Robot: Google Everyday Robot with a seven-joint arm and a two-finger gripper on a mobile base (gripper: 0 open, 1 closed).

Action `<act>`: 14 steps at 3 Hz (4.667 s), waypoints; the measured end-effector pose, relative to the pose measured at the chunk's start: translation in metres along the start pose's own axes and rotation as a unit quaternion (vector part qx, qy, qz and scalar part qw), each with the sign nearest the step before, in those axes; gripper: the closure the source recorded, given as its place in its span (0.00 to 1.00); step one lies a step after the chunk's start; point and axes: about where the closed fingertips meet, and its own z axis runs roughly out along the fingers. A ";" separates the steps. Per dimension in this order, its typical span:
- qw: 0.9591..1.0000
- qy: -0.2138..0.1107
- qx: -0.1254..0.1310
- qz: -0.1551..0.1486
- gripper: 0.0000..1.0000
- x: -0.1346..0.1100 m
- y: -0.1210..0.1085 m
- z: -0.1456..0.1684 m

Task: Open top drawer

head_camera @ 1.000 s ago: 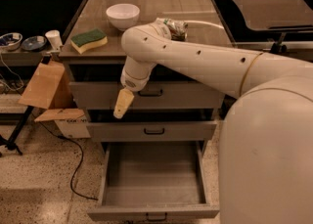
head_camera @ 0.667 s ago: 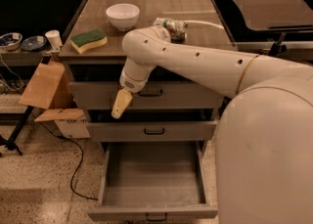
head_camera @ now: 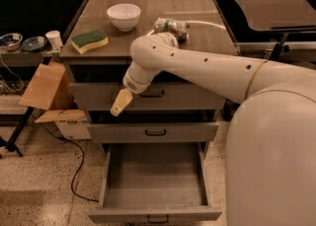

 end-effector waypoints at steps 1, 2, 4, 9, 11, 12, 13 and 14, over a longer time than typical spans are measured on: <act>0.999 -0.015 -0.003 0.032 0.00 0.002 -0.002 0.008; 0.997 -0.018 -0.018 0.069 0.00 0.003 -0.004 0.017; 0.994 -0.013 -0.033 0.100 0.00 0.006 -0.004 0.017; 0.988 0.016 -0.054 0.143 0.00 0.024 0.002 0.005; 0.987 0.015 -0.057 0.152 0.00 0.028 -0.001 0.005; 0.985 0.015 -0.059 0.162 0.00 0.031 -0.002 0.002; 0.985 0.015 -0.059 0.162 0.00 0.031 -0.002 0.002; 0.983 0.016 -0.055 0.176 0.00 0.039 -0.003 -0.002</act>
Offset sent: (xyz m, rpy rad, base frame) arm 0.0098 0.0066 -0.0308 0.1239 0.1538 -0.1761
